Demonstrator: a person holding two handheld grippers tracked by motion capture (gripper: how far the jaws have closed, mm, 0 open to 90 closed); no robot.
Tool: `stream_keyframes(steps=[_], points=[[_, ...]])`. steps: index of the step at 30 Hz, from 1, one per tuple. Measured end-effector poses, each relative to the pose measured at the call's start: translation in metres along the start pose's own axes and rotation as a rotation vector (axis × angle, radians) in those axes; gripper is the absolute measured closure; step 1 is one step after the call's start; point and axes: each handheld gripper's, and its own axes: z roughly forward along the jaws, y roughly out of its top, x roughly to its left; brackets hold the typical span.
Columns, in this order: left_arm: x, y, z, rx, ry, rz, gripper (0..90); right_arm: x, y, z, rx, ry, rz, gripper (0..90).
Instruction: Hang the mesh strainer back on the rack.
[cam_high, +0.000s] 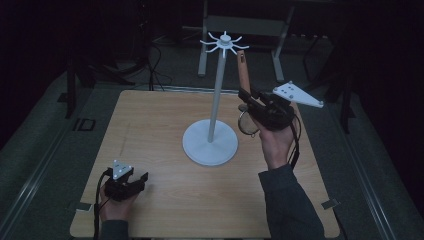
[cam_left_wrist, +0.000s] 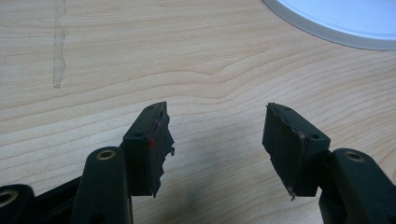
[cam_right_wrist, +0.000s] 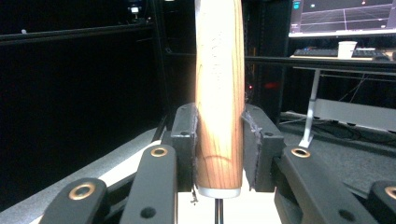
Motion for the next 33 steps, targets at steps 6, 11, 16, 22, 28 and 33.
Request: stream_keyframes(steps=[6, 11, 16, 22, 28, 33], points=[[0.000, 0.000, 0.000, 0.001, 0.000, 0.000, 41.4, -0.002, -0.001, 0.005, 0.013, 0.018, 0.016, 68.7], [0.000, 0.000, 0.000, -0.001, 0.000, -0.001, 41.4, -0.003, -0.001, 0.008, 0.020, 0.031, 0.029, 68.7], [0.000, 0.000, 0.000, 0.000, 0.000, 0.001, 41.4, -0.004, -0.001, 0.010, 0.029, 0.044, 0.039, 68.6], [0.000, 0.000, 0.000, 0.000, 0.000, 0.000, 41.4, -0.006, -0.001, 0.015, 0.036, 0.061, 0.054, 68.4], [0.000, 0.000, 0.000, 0.000, -0.001, 0.001, 41.4, -0.008, 0.000, 0.020, 0.040, 0.078, 0.073, 68.7], [0.000, 0.000, 0.000, -0.001, -0.001, 0.000, 41.4, -0.010, 0.002, 0.023, 0.043, 0.100, 0.082, 69.2]])
